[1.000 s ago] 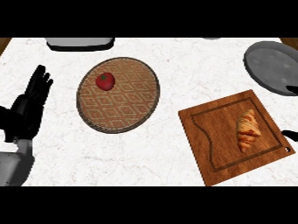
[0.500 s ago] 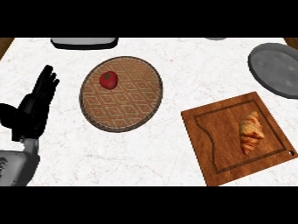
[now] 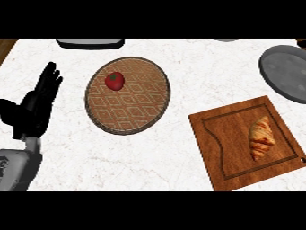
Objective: Pick the croissant from the cutting board and place it in the pan
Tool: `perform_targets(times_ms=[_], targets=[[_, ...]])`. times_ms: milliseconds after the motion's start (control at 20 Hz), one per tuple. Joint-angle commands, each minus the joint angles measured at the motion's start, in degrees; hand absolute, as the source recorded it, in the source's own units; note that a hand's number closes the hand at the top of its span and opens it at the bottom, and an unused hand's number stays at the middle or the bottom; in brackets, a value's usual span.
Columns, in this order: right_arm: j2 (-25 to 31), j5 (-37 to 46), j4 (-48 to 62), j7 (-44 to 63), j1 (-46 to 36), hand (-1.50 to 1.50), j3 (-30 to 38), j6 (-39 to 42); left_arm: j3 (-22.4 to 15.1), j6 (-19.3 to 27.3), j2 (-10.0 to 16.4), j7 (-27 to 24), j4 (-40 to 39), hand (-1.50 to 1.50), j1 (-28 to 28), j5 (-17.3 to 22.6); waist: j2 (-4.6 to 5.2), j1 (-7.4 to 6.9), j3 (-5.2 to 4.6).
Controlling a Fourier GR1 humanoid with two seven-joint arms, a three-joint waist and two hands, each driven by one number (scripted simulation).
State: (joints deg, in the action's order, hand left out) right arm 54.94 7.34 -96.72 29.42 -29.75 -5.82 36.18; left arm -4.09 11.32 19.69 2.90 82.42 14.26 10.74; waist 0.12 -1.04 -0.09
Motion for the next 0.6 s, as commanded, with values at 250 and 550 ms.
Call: perform_targets(times_ms=[250, 550], targets=[[-14.3, -0.7, 4.3, 8.1, -6.8, -1.5, -4.7, 4.3, 0.6, 0.2, -2.8, -1.3, -1.8, 0.0, 0.4, -2.4, -0.05, 0.63, 0.06], [-17.6, 1.8, -1.5, 14.7, -1.7, -1.5, -5.5, 6.3, -0.3, 1.0, -4.0, 0.8, 5.0, 0.0, -5.2, -4.2, -0.3, 0.91, 0.08]])
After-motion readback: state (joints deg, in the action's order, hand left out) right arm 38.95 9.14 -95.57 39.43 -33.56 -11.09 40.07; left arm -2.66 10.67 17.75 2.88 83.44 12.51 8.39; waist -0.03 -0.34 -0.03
